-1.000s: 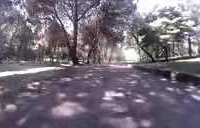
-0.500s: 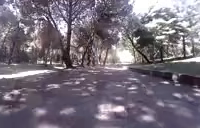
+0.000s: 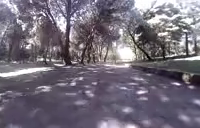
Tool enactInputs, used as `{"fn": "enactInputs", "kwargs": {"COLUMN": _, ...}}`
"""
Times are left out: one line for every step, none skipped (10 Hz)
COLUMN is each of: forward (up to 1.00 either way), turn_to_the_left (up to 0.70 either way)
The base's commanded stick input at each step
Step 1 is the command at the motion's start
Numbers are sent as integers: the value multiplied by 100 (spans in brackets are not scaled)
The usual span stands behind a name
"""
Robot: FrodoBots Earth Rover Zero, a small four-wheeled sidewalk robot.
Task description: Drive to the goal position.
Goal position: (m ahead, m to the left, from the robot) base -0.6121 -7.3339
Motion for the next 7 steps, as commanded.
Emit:
{"fn": "enactInputs", "kwargs": {"forward": 100, "turn_to_the_left": 0}}
{"fn": "enactInputs", "kwargs": {"forward": 100, "turn_to_the_left": 0}}
{"fn": "enactInputs", "kwargs": {"forward": 100, "turn_to_the_left": -1}}
{"fn": "enactInputs", "kwargs": {"forward": 100, "turn_to_the_left": -3}}
{"fn": "enactInputs", "kwargs": {"forward": 100, "turn_to_the_left": -28}}
{"fn": "enactInputs", "kwargs": {"forward": 100, "turn_to_the_left": -32}}
{"fn": "enactInputs", "kwargs": {"forward": 100, "turn_to_the_left": -18}}
